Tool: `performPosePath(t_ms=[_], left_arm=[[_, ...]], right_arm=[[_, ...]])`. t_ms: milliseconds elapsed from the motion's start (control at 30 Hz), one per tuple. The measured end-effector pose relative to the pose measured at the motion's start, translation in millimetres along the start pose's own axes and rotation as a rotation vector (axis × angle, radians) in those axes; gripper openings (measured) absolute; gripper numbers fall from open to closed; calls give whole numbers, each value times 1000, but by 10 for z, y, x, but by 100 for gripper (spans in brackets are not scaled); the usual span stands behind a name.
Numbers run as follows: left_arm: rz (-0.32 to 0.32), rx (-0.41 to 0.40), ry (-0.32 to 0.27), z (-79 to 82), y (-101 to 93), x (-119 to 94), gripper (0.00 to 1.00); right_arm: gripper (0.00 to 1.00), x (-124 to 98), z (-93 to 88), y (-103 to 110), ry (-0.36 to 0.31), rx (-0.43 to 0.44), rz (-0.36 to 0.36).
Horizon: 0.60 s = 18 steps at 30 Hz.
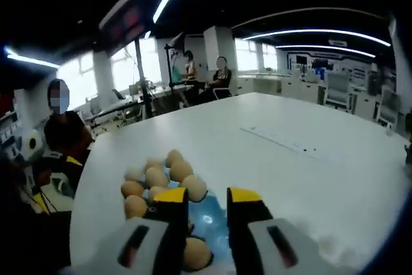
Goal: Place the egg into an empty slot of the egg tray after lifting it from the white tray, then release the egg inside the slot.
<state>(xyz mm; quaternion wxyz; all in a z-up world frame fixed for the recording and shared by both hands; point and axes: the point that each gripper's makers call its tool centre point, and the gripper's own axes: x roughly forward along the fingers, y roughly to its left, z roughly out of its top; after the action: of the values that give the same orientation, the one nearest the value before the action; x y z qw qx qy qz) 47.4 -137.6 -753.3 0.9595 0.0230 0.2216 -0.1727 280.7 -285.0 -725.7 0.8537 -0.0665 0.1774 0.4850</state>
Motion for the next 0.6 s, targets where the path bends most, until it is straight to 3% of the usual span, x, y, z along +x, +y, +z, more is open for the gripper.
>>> performPosePath(t_ms=[200, 467, 600], left_arm=[[-25, 9, 4, 17, -56, 79, 100], [-62, 23, 10, 32, -129, 162, 100], [-75, 24, 10, 26, -153, 193, 100]], right_arm=[[23, -453, -92, -309, -54, 35, -84], [23, -1154, -422, -819, -14, 70, -225], [23, -1341, -514, -962, 4, 82, -261]])
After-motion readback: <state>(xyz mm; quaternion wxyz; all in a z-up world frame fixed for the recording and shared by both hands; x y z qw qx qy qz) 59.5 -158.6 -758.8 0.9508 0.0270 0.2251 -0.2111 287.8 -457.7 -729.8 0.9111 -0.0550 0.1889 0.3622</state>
